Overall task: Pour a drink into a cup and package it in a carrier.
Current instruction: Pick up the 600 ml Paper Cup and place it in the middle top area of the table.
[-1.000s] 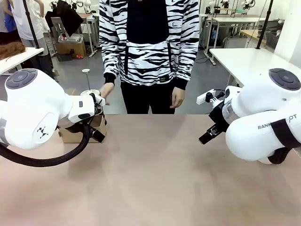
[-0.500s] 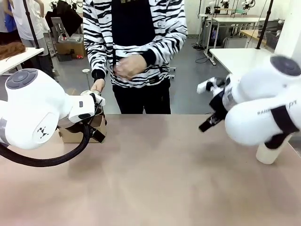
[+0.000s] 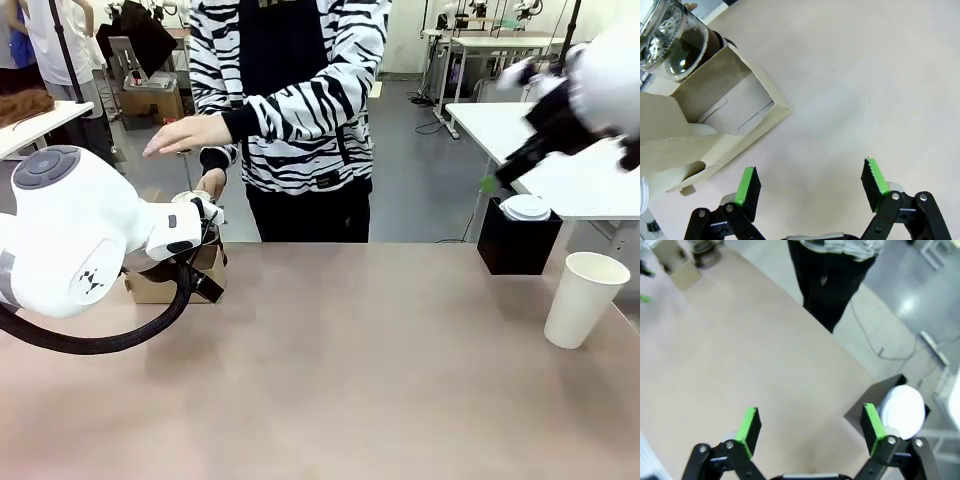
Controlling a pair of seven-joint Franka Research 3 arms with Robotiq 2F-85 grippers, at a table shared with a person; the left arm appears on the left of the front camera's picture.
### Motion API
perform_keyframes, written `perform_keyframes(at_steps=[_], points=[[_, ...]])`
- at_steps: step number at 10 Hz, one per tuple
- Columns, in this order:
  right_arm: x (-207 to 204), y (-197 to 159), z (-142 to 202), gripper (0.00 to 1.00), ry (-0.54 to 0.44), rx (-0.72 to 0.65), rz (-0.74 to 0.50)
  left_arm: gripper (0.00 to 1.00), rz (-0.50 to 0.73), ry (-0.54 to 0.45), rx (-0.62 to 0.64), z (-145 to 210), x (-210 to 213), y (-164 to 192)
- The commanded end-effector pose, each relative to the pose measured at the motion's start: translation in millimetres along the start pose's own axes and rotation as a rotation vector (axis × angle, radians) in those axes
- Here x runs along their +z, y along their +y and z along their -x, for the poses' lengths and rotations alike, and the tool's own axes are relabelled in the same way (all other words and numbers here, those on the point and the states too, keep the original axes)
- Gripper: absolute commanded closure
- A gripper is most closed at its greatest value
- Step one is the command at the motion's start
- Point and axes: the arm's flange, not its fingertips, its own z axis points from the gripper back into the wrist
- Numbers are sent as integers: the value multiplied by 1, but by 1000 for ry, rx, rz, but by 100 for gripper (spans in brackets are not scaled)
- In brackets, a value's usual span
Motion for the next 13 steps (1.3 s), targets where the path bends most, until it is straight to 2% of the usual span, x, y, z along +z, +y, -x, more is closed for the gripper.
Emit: perform_keyframes(at_steps=[1,3,5,6,11,13], points=[[25,-68,50,0,-109,97,-210,0,1,0,-1,0,0,0],[37,-102,94,0,-226,82,-296,0,1,0,-1,0,0,0],[22,-118,124,0,-255,54,-288,0,1,0,-1,0,0,0],[59,-89,112,0,-267,81,-249,0,1,0,-1,0,0,0],[55,-94,114,0,-246,93,-251,0,1,0,-1,0,0,0],[73,-124,171,0,-399,58,-244,0,1,0,-1,0,0,0]])
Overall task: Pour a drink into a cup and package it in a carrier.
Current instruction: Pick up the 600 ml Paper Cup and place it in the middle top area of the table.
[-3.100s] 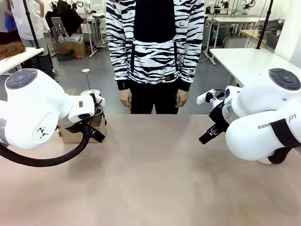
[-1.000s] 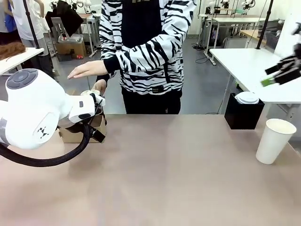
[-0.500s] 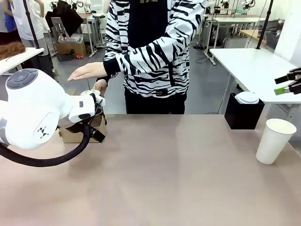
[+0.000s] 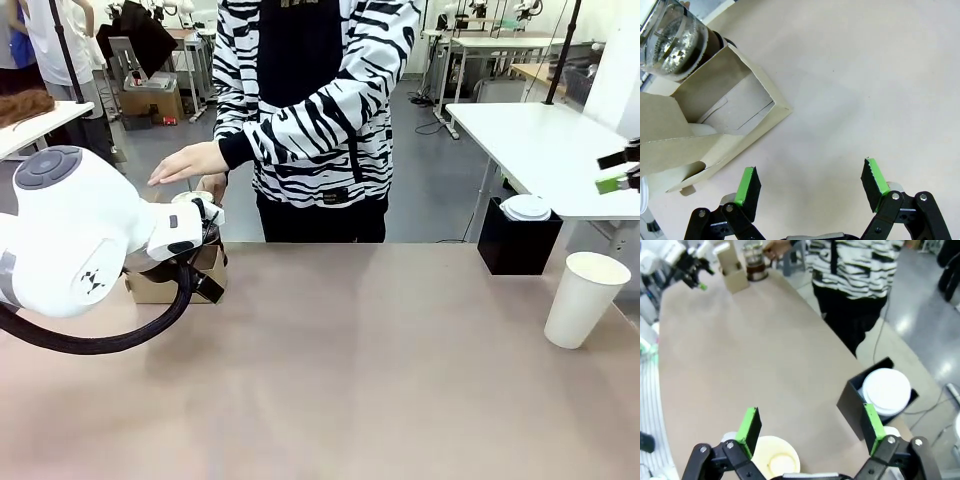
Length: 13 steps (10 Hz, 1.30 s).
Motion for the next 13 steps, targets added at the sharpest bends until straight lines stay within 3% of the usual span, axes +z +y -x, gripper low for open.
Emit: perform_keyframes(at_steps=[1,4,6,9,13], points=[[30,-15,60,0,-196,10,-38,0,1,-1,-1,0,0,0],[45,-11,137,0,-425,4,-89,0,1,-1,-1,0,0,0],[34,-10,187,0,-511,-28,-94,0,1,-1,-1,0,0,0],[9,1,242,0,-560,-11,-104,0,1,-1,-1,0,0,0],[-34,15,268,0,-545,-12,-137,0,1,-1,-1,0,0,0]])
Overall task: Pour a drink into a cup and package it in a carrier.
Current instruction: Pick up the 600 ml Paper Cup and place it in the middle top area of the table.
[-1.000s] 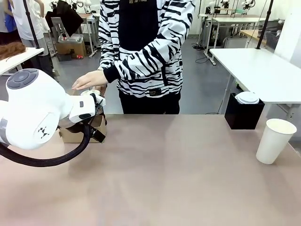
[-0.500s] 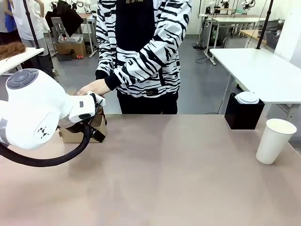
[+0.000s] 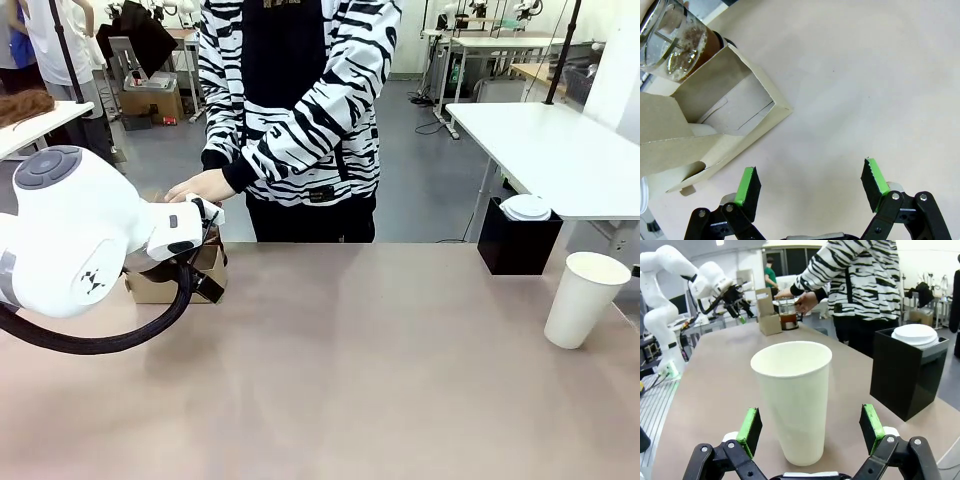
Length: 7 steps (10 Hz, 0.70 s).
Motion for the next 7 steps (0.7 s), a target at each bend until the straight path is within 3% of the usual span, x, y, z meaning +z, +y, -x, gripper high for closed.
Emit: perform_keyframes(at_steps=[1,7], points=[[-11,4,8,0,6,28,-2,0,1,-1,0,0,0,0],[-40,6,19,0,24,1,-42,0,1,-1,0,0,0,0]])
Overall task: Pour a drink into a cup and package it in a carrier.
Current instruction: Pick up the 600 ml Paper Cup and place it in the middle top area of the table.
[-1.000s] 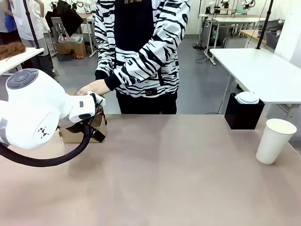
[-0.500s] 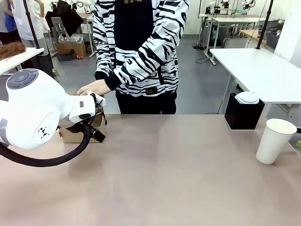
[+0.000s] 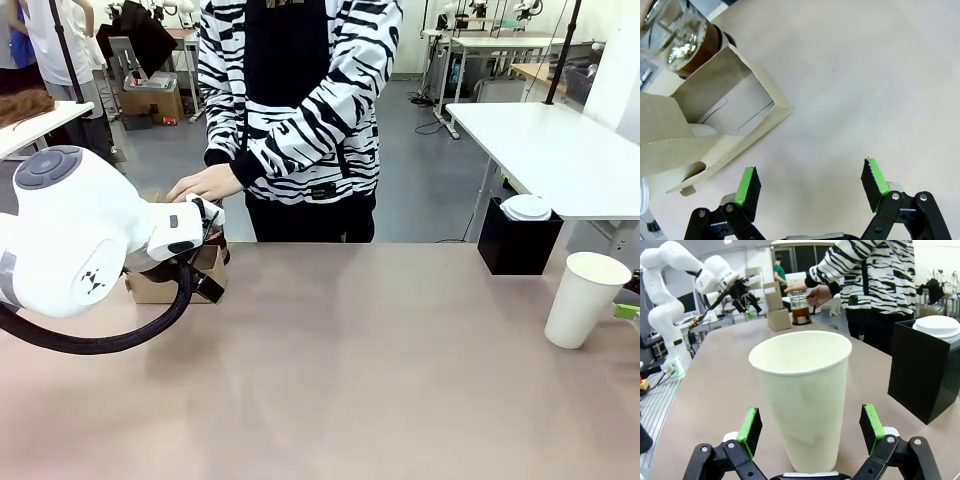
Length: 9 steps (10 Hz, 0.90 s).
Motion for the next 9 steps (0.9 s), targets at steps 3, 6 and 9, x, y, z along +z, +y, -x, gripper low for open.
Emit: perform_keyframes(at_steps=[3,6,9], points=[[-23,7,6,0,15,11,-23,0,1,-1,0,0,0,0],[-43,10,9,0,11,-7,-49,0,1,-1,0,0,0,0],[-63,11,12,0,14,-27,-73,0,1,-1,0,0,0,0]])
